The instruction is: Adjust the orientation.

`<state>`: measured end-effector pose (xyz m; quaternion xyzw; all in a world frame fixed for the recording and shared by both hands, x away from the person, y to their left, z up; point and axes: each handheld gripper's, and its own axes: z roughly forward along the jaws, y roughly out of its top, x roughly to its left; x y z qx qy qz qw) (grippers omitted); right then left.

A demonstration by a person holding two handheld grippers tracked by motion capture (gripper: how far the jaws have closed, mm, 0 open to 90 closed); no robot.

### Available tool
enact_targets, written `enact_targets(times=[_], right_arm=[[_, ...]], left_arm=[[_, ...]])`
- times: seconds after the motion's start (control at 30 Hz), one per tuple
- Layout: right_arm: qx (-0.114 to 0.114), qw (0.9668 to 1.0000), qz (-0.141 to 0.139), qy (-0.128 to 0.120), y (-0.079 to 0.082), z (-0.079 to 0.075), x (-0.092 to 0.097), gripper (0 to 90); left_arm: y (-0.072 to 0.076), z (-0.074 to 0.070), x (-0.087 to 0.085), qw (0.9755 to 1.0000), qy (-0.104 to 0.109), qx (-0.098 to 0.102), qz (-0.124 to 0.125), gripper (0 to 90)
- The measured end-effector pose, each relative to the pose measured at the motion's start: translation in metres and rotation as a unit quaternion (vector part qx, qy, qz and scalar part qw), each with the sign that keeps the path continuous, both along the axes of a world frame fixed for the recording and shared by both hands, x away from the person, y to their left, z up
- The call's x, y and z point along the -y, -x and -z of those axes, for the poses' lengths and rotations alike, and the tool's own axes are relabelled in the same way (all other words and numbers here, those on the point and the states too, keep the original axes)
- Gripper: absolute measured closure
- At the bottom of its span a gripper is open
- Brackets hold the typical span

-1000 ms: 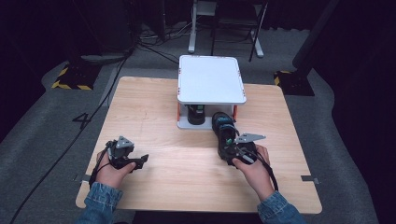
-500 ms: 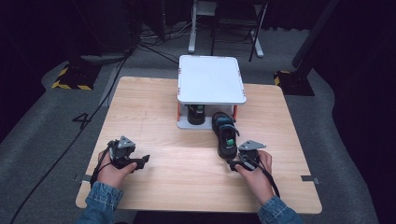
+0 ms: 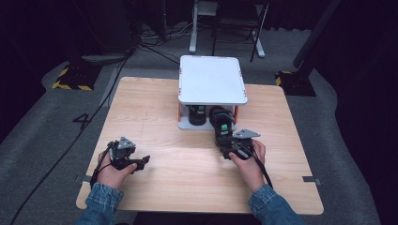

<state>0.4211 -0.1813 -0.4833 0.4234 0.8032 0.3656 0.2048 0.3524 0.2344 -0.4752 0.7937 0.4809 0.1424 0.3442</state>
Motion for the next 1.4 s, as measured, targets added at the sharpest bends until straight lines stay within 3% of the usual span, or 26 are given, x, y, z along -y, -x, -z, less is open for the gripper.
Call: enact_targets(times=[0.53, 0.67, 0.73, 0.9, 1.03, 1.1, 1.4], right_arm=[[0.000, 0.9996, 0.024, -0.014, -0.061, 0.004, -0.022, 22.7], [-0.004, 0.9996, 0.027, -0.010, -0.068, 0.004, -0.024, 22.6], [-0.009, 0.9995, 0.027, -0.012, -0.070, 0.006, -0.023, 22.6], [0.014, 0.9994, 0.029, -0.015, -0.055, 0.002, -0.018, 30.2], [0.025, 0.9995, 0.019, -0.004, -0.040, -0.003, -0.015, 46.3], [0.024, 0.9995, 0.022, -0.001, -0.043, -0.001, -0.016, 50.4], [0.022, 0.9990, 0.038, -0.011, -0.067, 0.002, -0.019, 46.5]], left_arm=[[0.001, 0.003, -0.006, 1.0000, 0.002, -0.002, -0.008, 28.5], [0.000, 0.004, -0.006, 1.0000, -0.003, -0.002, -0.004, 28.5], [0.001, 0.004, -0.006, 1.0000, 0.000, -0.004, -0.006, 28.4], [0.002, 0.003, -0.007, 1.0000, -0.001, -0.002, -0.005, 28.5], [0.002, 0.003, -0.004, 1.0000, -0.004, -0.003, -0.005, 28.5], [0.003, 0.004, -0.002, 1.0000, -0.005, -0.002, 0.000, 28.5], [0.009, 0.006, -0.008, 0.9999, -0.008, -0.008, -0.005, 28.5]])
